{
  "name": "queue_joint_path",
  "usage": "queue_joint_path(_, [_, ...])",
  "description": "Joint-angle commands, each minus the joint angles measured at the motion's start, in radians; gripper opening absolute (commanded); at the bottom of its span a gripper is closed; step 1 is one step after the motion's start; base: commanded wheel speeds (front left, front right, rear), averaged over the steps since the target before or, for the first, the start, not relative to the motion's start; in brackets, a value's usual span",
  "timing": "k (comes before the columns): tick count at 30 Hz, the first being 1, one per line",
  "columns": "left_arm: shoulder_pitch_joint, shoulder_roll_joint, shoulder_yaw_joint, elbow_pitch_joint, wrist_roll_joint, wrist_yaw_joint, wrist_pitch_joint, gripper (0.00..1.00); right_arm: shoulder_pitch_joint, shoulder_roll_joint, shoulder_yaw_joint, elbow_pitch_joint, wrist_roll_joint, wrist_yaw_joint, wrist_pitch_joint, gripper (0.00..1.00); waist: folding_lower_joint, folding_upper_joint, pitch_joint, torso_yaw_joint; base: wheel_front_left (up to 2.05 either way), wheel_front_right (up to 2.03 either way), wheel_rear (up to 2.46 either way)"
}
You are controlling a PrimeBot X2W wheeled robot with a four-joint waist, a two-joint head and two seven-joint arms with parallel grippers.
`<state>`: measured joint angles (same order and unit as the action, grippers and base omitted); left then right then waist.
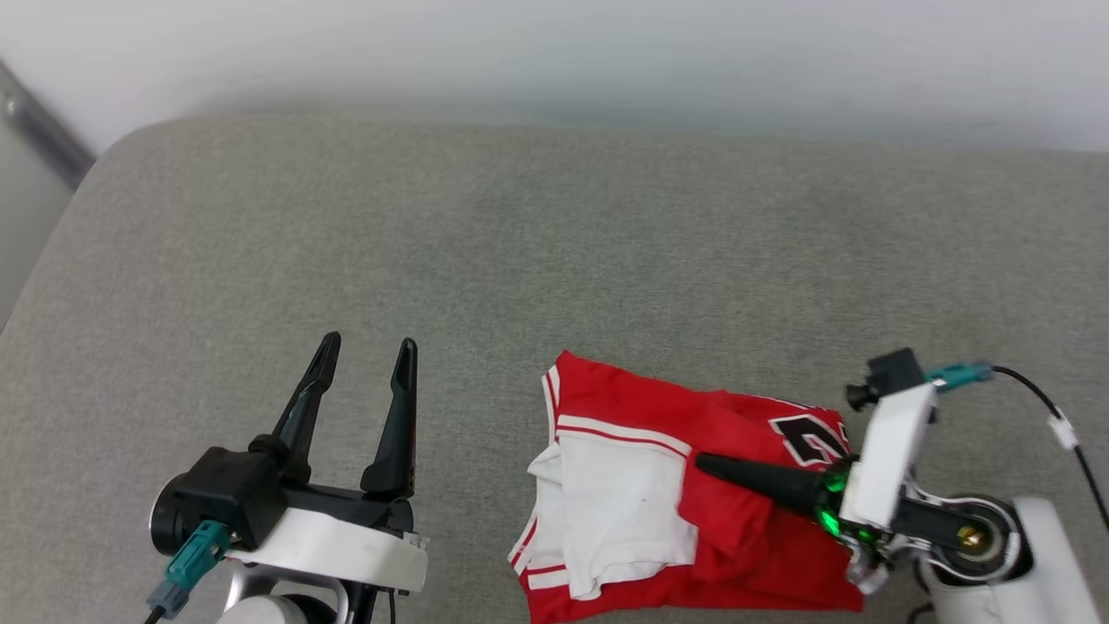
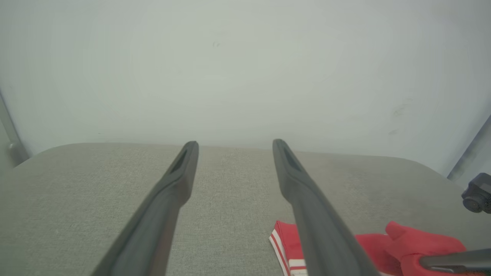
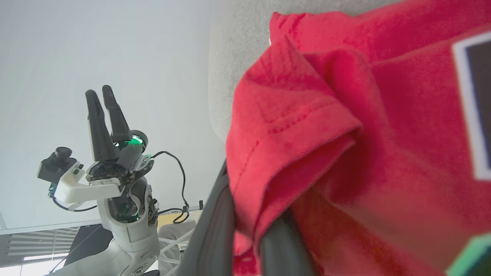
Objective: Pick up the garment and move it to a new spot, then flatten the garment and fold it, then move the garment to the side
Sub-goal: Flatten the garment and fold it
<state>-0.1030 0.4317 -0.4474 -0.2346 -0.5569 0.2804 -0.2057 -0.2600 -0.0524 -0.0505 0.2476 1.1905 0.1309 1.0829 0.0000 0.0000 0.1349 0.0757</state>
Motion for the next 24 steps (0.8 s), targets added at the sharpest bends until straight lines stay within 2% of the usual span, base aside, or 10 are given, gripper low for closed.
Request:
queue_joint_path(1, [-0.018, -0.006, -0.002, 0.01, 0.006, -0.007, -0.009, 1.0, -0.032, 0.003, 0.054, 0.018, -0.006, 0.0, -0.045, 0.0, 0.0, 0.0, 0.032, 0.034, 0.0, 0.0, 0.0])
queue_joint_path(6, [-0.042, -0.024, -0.007, 0.029, 0.006, -0.02, -0.021, 1.0, -0.093, 0.003, 0.164, 0.106, -0.035, 0.0, -0.157, 0.0, 0.0, 0.0, 0.06, 0.062, 0.0, 0.0, 0.0])
queue_joint_path(7, [-0.045, -0.026, -0.007, 0.032, 0.006, -0.022, -0.023, 1.0, -0.102, 0.003, 0.182, 0.126, -0.044, 0.0, -0.175, 0.15, 0.0, 0.0, 0.063, 0.065, 0.0, 0.0, 0.0])
queue_joint_path(8, [-0.048, -0.029, -0.008, 0.035, 0.007, -0.023, -0.025, 1.0, -0.114, 0.003, 0.2, 0.137, -0.051, 0.0, -0.193, 0.49, 0.0, 0.0, 0.067, 0.067, 0.0, 0.0, 0.0])
queue_joint_path(9, [-0.05, -0.033, -0.009, 0.039, 0.006, -0.023, -0.027, 1.0, -0.122, 0.003, 0.213, 0.149, -0.045, 0.0, -0.212, 1.0, 0.0, 0.0, 0.069, 0.069, 0.0, 0.0, 0.0])
queue_joint_path(17, [-0.056, -0.04, -0.004, 0.059, 0.006, -0.026, -0.035, 1.0, -0.162, 0.003, 0.306, 0.17, -0.036, 0.0, -0.267, 1.0, 0.0, 0.0, 0.065, 0.051, 0.0, 0.0, 0.0])
queue_joint_path(21, [-0.046, -0.034, -0.001, 0.064, 0.005, -0.023, -0.037, 1.0, -0.163, -0.01, 0.333, 0.111, -0.074, 0.0, -0.302, 1.0, 0.0, 0.0, 0.046, 0.029, 0.0, 0.0, 0.0])
queue_joint_path(24, [-0.033, -0.029, 0.002, 0.065, 0.002, -0.017, -0.035, 1.0, -0.151, -0.06, 0.361, 0.03, -0.157, 0.0, -0.376, 1.0, 0.0, 0.0, 0.031, 0.008, 0.0, 0.0, 0.0])
